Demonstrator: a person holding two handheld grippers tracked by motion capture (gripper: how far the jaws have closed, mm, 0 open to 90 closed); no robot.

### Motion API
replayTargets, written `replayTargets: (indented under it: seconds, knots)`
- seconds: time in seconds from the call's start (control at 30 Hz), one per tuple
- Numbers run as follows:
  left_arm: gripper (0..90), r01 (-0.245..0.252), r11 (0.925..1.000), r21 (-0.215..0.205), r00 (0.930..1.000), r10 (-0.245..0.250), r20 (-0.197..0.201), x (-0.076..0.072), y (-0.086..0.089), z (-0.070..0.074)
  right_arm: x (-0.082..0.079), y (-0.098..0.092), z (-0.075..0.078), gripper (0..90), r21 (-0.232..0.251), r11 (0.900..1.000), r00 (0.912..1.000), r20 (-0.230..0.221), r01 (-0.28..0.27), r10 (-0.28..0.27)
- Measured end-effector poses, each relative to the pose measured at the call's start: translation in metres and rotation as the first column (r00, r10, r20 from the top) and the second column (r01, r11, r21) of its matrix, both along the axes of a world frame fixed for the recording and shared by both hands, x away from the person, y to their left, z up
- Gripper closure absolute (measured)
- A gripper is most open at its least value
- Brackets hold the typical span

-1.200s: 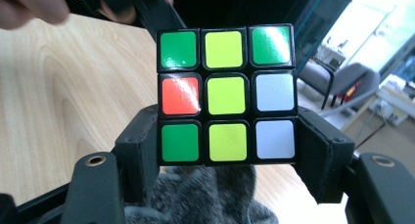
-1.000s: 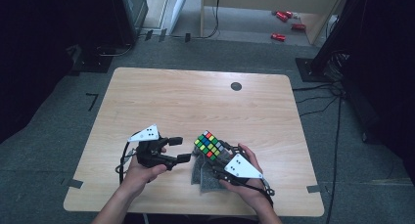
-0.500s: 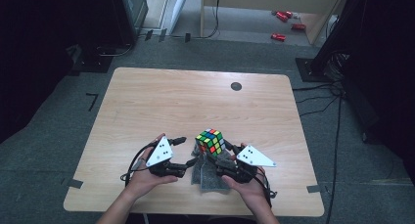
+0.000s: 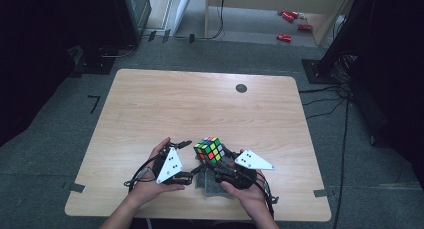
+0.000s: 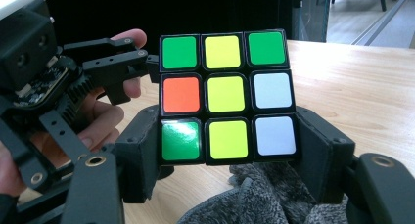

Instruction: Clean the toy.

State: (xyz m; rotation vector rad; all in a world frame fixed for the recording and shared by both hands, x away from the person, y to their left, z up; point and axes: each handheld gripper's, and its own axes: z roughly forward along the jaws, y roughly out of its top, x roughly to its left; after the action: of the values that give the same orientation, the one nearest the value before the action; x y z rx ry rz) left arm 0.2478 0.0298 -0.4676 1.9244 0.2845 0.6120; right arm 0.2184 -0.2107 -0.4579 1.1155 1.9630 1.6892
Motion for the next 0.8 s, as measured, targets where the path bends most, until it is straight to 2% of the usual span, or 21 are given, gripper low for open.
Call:
replayTargets:
  seconds: [0.2, 0.33, 0.43, 0.57, 0.63, 0.7, 0.8]
  knots:
    - [19.7, 0.004, 0.9995, 0.032, 0.9992, -0.005, 0.041, -0.004, -0.005, -0.002, -0.002, 0.005, 0.001, 34.5, -0.003, 1.0, 0.9996, -0.002, -0.027, 0.027]
    - [20.7, 0.007, 0.9986, 0.053, 0.9968, -0.011, 0.08, -0.007, -0.007, -0.003, -0.003, 0.009, -0.001, 34.4, -0.002, 0.999, 0.9986, -0.022, -0.049, 0.048]
    - [22.4, 0.003, 0.9974, 0.072, 0.9941, -0.011, 0.108, -0.009, -0.008, -0.005, -0.003, 0.012, -0.001, 34.4, 0.017, 0.998, 0.997, -0.047, -0.061, 0.061]
    - [28.9, 0.016, 0.9974, 0.07, 0.9922, -0.024, 0.122, -0.01, -0.006, -0.004, -0.002, 0.012, -0.002, 34.3, 0.051, 0.997, 0.9942, -0.083, -0.064, 0.068]
    - [31.5, 0.007, 0.9966, 0.083, 0.989, -0.019, 0.147, -0.013, -0.006, -0.005, 0.0, 0.011, -0.002, 34.0, 0.066, 0.995, 0.9922, -0.1, -0.068, 0.074]
    - [33.0, 0.003, 0.9965, 0.083, 0.9909, -0.014, 0.134, -0.012, -0.007, -0.004, 0.001, 0.011, -0.003, 33.1, 0.062, 0.996, 0.9923, -0.098, -0.069, 0.075]
    - [33.4, 0.021, 0.9978, 0.063, 0.998, -0.024, 0.059, -0.008, -0.004, -0.003, 0.002, 0.009, -0.003, 29.8, 0.054, 0.996, 0.9937, -0.08, -0.074, 0.079]
